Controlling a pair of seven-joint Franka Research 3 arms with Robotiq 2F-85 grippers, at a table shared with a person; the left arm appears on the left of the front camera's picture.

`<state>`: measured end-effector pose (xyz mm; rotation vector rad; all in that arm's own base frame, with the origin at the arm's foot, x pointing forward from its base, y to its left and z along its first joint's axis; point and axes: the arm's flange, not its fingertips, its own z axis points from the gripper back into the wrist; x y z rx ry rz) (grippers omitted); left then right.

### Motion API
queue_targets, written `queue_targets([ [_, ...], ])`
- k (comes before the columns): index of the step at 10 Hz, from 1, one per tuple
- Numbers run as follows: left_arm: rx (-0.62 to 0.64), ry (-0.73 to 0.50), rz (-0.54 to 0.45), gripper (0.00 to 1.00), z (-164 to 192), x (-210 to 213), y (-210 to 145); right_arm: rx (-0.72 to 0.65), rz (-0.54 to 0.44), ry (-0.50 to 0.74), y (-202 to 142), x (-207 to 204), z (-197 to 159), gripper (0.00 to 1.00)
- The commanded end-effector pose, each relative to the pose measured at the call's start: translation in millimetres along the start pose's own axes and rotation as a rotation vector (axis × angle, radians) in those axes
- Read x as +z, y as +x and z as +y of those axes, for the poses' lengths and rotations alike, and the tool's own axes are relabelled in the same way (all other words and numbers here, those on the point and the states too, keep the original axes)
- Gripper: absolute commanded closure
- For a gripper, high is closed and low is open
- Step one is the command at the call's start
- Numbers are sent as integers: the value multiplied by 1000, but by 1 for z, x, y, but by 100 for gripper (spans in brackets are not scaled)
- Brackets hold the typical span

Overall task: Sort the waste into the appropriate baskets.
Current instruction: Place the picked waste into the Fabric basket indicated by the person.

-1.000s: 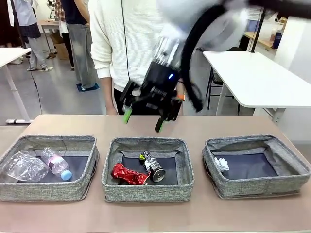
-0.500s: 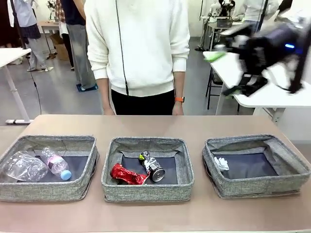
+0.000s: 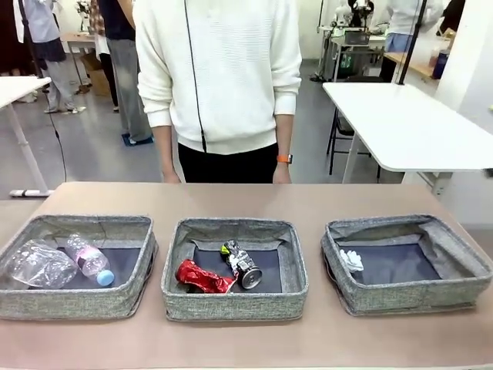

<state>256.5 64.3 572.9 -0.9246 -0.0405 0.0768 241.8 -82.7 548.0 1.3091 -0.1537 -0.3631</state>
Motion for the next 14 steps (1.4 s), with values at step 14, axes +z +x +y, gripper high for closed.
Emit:
queue_targets([
  [14, -19, -7, 5, 0, 2, 0, -2, 9, 55, -21, 4, -23, 1, 0],
])
